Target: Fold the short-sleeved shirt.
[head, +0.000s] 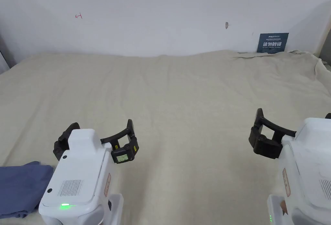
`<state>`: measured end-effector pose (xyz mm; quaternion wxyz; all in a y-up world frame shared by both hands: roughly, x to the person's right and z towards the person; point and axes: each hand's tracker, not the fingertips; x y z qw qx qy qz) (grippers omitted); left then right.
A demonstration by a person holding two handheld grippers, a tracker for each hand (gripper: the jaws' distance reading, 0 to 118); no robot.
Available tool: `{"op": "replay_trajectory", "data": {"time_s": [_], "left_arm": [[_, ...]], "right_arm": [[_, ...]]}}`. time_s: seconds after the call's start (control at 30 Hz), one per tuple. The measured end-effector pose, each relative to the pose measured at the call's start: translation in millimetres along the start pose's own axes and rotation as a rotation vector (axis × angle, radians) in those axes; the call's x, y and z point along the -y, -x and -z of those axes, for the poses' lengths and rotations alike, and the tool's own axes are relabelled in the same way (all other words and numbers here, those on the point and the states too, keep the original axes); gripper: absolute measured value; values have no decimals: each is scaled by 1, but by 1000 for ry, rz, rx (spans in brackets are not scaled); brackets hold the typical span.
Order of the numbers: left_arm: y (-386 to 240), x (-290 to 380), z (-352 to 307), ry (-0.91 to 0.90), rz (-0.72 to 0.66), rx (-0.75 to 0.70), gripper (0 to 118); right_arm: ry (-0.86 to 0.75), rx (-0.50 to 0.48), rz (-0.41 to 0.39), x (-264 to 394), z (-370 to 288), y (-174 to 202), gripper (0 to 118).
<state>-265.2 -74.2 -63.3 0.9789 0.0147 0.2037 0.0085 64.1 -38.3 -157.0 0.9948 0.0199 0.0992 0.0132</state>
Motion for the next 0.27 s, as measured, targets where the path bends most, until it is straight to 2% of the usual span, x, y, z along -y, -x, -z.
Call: {"op": "replay_trajectory", "data": {"time_s": [0.27], "left_arm": [[0, 0, -1, -1, 0, -3, 118]], "right_arm": [[7, -10, 21, -1, 1, -1, 116]]}}
